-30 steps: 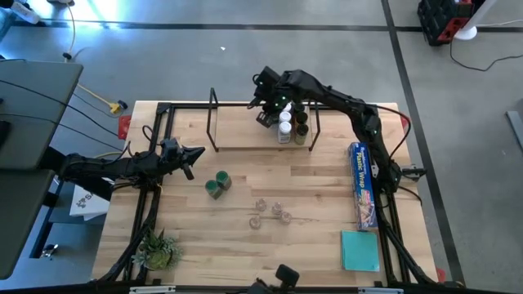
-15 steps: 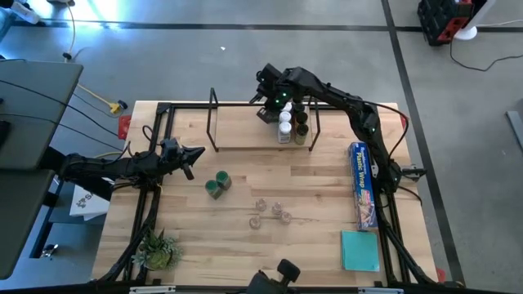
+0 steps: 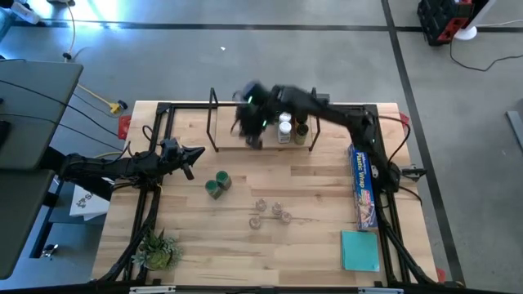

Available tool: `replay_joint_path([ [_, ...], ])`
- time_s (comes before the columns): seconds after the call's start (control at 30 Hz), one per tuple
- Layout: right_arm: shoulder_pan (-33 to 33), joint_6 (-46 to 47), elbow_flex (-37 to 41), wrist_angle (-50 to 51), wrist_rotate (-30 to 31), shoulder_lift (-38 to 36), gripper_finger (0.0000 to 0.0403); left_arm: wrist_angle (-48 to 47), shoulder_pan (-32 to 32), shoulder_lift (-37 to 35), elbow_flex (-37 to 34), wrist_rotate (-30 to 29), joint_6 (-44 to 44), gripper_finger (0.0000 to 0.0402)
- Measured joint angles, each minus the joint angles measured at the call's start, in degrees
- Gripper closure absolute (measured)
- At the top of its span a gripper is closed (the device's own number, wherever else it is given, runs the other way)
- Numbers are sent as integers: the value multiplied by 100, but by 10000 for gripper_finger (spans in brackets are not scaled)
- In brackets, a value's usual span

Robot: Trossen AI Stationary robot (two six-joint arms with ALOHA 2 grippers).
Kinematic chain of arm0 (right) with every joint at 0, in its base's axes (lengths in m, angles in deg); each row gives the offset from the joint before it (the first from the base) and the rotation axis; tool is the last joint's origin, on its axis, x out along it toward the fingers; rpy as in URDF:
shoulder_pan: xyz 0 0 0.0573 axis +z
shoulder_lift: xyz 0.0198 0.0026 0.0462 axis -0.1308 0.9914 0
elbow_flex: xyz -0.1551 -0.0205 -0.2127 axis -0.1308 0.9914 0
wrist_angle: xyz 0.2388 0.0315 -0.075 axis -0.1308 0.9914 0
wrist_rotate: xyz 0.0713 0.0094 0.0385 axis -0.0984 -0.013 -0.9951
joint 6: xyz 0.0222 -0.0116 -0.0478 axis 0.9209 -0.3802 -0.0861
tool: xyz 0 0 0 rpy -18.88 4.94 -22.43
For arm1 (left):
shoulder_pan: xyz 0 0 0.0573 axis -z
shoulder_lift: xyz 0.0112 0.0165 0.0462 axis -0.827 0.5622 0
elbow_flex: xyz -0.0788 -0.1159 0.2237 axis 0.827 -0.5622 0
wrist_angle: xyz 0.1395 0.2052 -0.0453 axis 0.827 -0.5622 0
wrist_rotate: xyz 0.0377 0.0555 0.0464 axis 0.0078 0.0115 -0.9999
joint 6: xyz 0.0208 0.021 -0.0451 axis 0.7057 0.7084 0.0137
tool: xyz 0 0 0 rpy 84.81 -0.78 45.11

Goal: Shelf spices
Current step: Put the top green seasoning bottle on the shelf and align with the other green seasoning bottles

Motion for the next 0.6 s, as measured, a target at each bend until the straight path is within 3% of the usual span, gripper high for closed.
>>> replay_joint_path([
  [0.2, 1086, -75, 9, -827, 68, 269, 376, 1, 1, -1, 0, -2, 0, 396],
  [0.4, 1621, 523, 9, -1864, 224, 698, 294, 0, -2, 1, 1, -2, 0, 396],
  [0.5, 1732, 914, 9, -2330, 647, 924, 242, 1, -2, 0, 0, -2, 0, 396],
  [0.6, 1843, 1219, 9, -2524, 1554, 1125, 192, 2, -2, -1, 1, -2, 0, 396],
])
